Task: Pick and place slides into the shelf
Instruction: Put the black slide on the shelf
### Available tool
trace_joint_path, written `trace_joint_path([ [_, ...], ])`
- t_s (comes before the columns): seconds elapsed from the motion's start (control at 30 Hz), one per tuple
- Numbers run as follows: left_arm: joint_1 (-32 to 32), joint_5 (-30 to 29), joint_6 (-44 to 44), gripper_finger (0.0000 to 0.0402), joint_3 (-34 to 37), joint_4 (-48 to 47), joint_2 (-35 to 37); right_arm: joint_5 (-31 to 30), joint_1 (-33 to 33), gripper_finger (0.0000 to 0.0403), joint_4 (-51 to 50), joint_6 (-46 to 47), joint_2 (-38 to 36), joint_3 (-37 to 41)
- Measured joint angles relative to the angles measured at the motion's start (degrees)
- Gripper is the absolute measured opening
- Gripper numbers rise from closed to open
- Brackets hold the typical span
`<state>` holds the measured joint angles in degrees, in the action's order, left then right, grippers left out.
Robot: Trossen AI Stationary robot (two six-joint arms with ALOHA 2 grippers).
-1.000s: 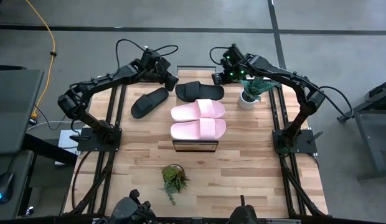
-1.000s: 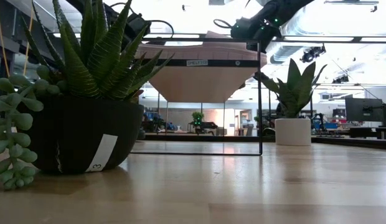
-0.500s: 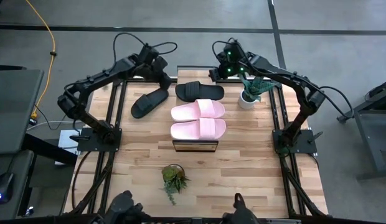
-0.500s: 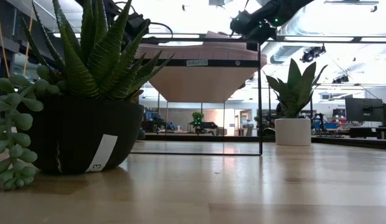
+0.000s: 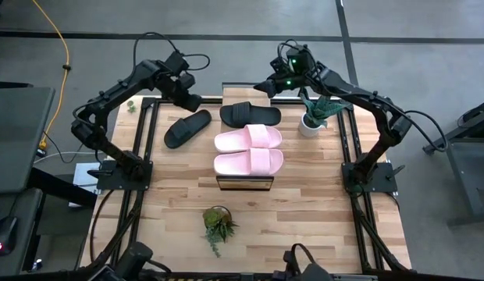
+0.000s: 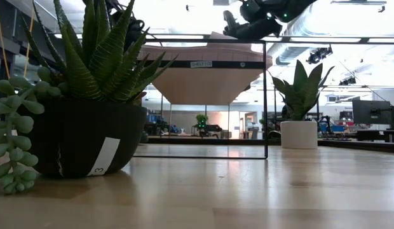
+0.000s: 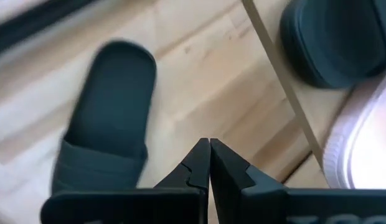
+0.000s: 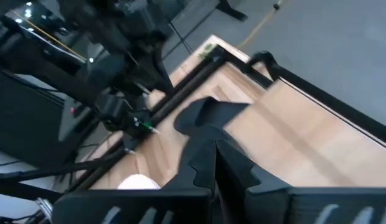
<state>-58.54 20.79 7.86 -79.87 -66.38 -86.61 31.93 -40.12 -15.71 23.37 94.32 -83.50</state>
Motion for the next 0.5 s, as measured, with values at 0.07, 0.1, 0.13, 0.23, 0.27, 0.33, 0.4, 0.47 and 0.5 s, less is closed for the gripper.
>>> trace_joint_path([
  [0.07, 0.0, 0.6, 0.8, 0.0001, 0.5, -1.3, 1.1, 0.8, 0.0, 0.0001, 1.0, 0.6, 0.0, 0.0],
  [0.1, 0.1, 0.7, 1.6, 0.0001, 0.8, -1.7, 2.1, 1.2, -0.1, 0.0001, 1.2, 0.7, 0.0, 0.0],
  [0.13, 0.1, 0.7, 2.3, 0.0001, 1.3, -1.9, 3.3, 1.3, -0.1, 0.0001, 1.4, 0.6, 0.0, 0.0],
  [0.23, 0.0, 0.5, 6.1, 0.0001, 2.8, -1.2, 8.1, 1.8, -0.1, 0.0001, 1.4, 0.6, 0.0, 0.0],
  [0.27, 0.0, -0.2, 8.0, 0.0001, 3.2, -0.3, 10.0, 1.8, -0.1, 0.0001, 1.4, 0.2, 0.0, 0.0],
  [0.33, 0.1, -3.2, 11.7, 0.0001, 4.3, 2.0, 14.3, 1.9, 0.0, 0.0001, 1.4, -0.7, 0.0, 0.0],
  [0.4, 0.7, -6.0, 15.8, 0.0001, 5.8, 4.3, 18.1, 2.2, 0.1, 0.0001, 1.4, -1.3, 0.0, 0.0],
  [0.47, 2.2, -9.0, 20.6, 0.0001, 7.6, 6.0, 21.3, 3.1, 0.1, 0.0001, 1.5, -1.3, 0.0, 0.0],
  [0.5, 2.9, -10.6, 22.9, 0.0001, 8.5, 6.6, 22.9, 3.9, 0.1, 0.0001, 1.6, -1.3, 0.0, 0.0],
])
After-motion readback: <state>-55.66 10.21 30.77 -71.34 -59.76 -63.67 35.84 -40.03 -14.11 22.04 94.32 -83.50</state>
